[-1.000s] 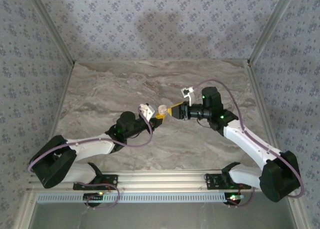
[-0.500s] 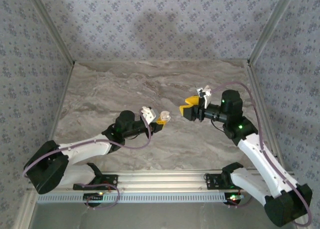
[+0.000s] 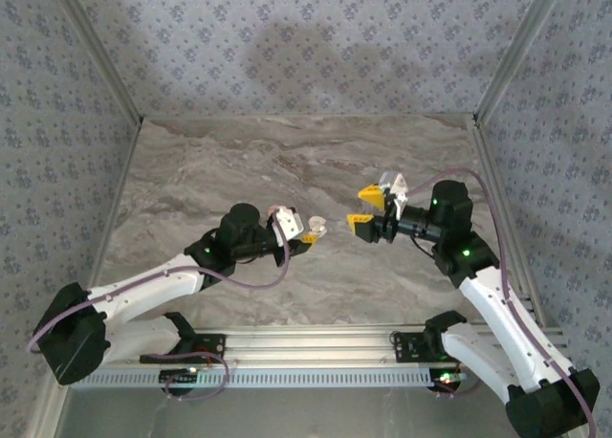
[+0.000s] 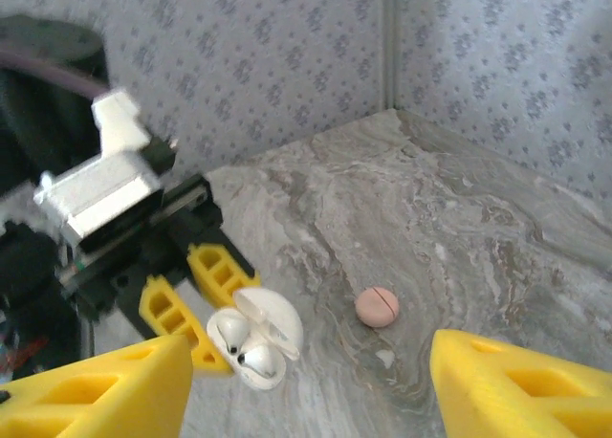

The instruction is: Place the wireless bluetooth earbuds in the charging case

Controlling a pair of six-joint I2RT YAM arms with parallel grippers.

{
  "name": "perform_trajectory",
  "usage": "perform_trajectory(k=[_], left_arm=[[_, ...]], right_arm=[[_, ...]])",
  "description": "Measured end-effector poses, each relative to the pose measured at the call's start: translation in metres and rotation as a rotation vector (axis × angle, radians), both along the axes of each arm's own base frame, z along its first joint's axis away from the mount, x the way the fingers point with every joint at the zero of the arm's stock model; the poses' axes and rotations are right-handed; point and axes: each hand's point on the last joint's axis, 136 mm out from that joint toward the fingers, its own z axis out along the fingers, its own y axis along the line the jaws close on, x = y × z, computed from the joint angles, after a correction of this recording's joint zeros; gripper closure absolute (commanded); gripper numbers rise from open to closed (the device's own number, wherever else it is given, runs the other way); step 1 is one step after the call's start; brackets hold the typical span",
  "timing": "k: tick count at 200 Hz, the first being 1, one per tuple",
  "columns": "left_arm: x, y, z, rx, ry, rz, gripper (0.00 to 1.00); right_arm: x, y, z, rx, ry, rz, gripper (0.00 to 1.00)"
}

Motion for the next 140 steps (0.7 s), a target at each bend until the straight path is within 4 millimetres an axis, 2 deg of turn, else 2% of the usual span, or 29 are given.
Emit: perform_trajectory(k=[49, 96, 140], left_arm=[[-0.006, 0.004, -0.002, 0.064, -0.02, -0.029, 0.88], [-0.012, 0.003, -0.005, 0.089, -0.023, -0.05, 0.88], [-0.017, 0.0, -0.006, 0.095, -0.019, -0.067, 0.88]], right_arm=[[-0.031, 0.021, -0.031, -0.153, -0.136, 0.19, 0.23], [-0.036, 0.036, -0.064, -0.265, -0.122, 0.297, 0.17], [-0.031, 0.05, -0.074, -0.329, -0.136, 0.349, 0.17]])
